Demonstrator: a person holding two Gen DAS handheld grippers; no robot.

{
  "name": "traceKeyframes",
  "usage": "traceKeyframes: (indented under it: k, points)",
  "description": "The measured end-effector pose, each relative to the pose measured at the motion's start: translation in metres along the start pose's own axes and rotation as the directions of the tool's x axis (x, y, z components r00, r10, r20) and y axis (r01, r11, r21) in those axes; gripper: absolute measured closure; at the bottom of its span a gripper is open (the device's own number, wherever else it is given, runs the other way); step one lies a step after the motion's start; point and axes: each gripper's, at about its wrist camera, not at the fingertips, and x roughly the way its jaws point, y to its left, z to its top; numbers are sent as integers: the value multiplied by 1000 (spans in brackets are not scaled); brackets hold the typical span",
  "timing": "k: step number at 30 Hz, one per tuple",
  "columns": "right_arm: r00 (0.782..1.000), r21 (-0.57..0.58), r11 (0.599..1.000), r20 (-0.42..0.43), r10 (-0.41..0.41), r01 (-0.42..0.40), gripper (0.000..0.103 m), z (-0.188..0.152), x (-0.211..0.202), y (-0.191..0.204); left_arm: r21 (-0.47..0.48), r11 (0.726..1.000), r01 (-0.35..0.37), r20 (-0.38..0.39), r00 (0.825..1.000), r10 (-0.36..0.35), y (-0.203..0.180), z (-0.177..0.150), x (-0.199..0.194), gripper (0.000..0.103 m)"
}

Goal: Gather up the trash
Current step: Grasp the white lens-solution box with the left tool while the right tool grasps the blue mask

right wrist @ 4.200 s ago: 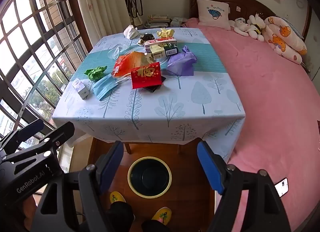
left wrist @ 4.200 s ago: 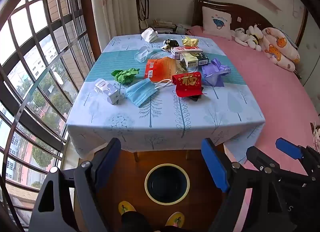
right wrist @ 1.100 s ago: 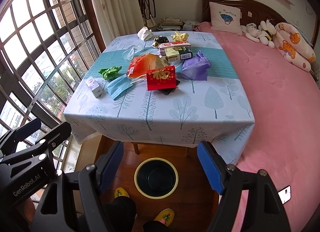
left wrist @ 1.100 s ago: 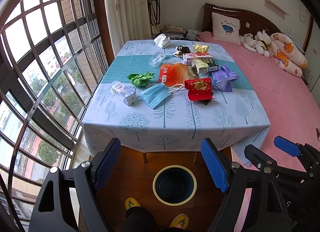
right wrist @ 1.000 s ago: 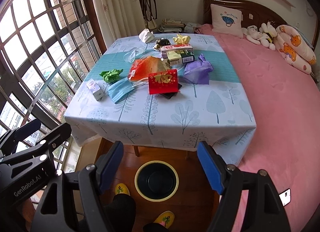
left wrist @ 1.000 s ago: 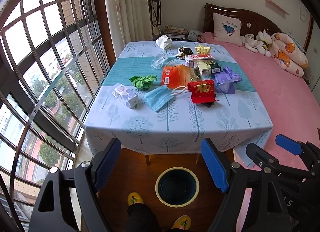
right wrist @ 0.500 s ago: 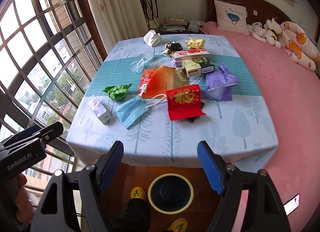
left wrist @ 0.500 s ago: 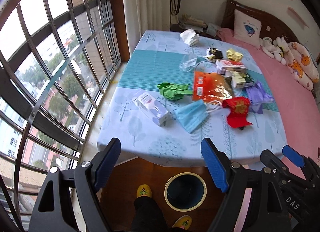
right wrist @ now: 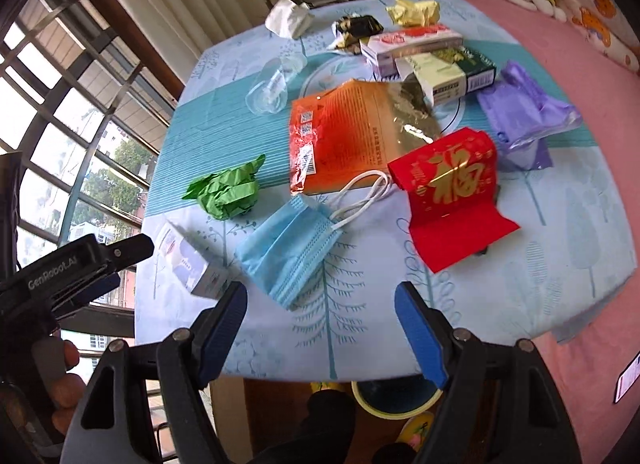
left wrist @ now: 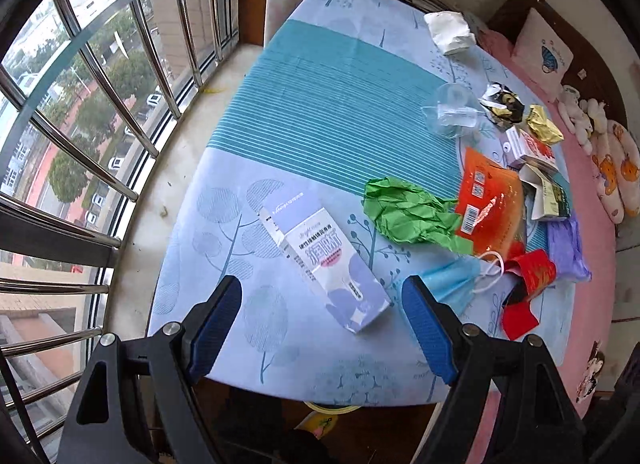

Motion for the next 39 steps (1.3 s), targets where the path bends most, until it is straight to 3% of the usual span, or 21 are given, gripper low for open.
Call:
traceKeyframes:
  k: [7, 12, 15, 21, 25, 29, 32, 34, 39]
  points:
    - [999, 81, 997, -54, -5, 10, 26, 13, 32, 3, -23, 999, -42, -114, 993, 39, 6, 19, 51, 23]
    - [997, 134, 991, -80, 6, 5, 26, 20, 49, 6, 31, 998, -57, -182, 981, 62, 10, 22, 71, 41]
    - [995, 166, 986, -102, 10, 7, 26, 23, 60, 9, 94, 995, -45, -170, 984, 61, 9, 23, 71, 51]
    - [990, 209, 976, -142, -26, 56, 25, 22, 78, 13, 178, 983, -34, -155, 986, 62, 12, 15, 69, 58]
    - [988, 165, 981, -127, -85, 106, 26, 24, 83, 28, 227, 973, -31, -146, 987, 65, 9, 12, 62, 61]
    - [979, 77, 979, -98, -181, 189, 47, 21, 84, 42, 246, 969, -23, -138, 989, 59, 6, 12, 58, 66]
    - [984, 52, 985, -81, -160, 165, 83, 17, 81, 42, 253, 967, -17, -132, 990, 52, 3, 10, 55, 69]
    - [989, 51, 992, -97, -112, 118, 88, 16, 80, 38, 255, 967, -11, -133, 990, 46, 0, 7, 53, 70]
    - [997, 43, 998, -71, -39, 42, 90, 4, 54, 24, 269, 963, -8, -105, 994, 38, -4, -5, 35, 70]
